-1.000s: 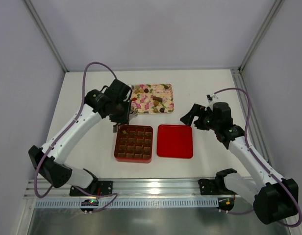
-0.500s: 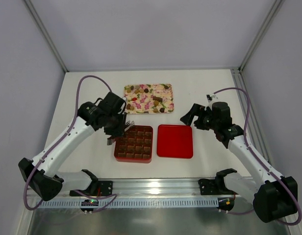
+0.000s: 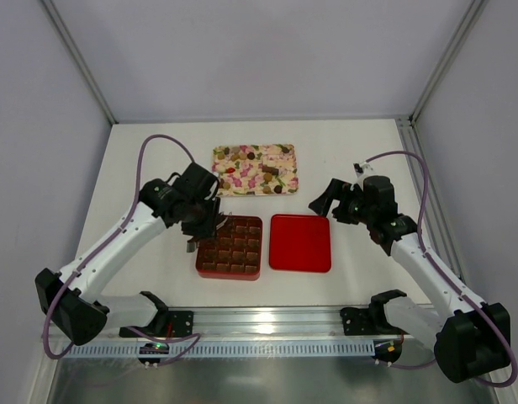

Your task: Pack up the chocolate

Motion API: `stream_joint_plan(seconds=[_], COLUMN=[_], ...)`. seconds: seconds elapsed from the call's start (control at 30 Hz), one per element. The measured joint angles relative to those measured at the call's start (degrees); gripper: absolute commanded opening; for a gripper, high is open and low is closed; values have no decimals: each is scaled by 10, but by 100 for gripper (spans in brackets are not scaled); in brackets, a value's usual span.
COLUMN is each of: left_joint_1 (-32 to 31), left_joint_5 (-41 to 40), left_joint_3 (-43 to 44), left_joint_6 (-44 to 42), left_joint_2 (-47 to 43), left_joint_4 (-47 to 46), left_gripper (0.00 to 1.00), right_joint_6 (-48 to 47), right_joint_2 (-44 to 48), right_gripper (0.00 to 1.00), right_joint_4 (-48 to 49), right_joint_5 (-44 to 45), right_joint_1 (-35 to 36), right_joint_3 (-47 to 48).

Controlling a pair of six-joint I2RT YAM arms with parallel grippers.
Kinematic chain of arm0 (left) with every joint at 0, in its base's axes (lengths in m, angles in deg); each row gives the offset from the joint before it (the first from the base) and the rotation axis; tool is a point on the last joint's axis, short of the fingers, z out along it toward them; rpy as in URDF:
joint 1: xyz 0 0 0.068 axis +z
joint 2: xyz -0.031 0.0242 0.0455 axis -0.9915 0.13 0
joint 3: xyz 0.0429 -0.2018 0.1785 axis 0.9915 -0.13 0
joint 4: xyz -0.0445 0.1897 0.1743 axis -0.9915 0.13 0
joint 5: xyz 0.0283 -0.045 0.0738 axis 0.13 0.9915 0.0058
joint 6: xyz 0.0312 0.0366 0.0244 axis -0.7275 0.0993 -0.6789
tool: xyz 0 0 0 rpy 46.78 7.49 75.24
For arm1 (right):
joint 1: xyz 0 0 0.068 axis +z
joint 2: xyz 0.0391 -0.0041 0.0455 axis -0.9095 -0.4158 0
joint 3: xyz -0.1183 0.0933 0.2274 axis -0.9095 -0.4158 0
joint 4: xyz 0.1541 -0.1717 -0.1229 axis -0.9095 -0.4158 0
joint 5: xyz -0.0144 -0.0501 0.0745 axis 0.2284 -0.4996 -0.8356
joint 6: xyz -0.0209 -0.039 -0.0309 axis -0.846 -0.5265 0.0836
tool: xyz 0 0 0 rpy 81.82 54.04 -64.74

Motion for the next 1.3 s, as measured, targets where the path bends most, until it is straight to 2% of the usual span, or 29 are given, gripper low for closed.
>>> stream_joint_plan(seconds=[0.4,0.6,0.87,1.03,1.3], left_joint_1=[0,0,23,52,80], left_joint_5=[-1,-19,-48,-55,-54], left_joint_3=[2,77,189,216,250], left_joint_6=[0,-3,-23,-40,-64], left_joint_2=[3,21,120,210,304], left_joint_4=[-1,14,8,-7,-21], left_gripper=[39,43,43,42,41], right_joint_6=[0,0,0,0,0], right_joint_2=[0,0,0,0,0], right_gripper=[93,93,93,93,93], right_joint_4=[4,3,3,3,3], right_joint_5=[0,-3,-9,-14,-18], right_joint_1=[1,1,1,1,1], right_joint_3=[-2,-2,-2,-2,-2])
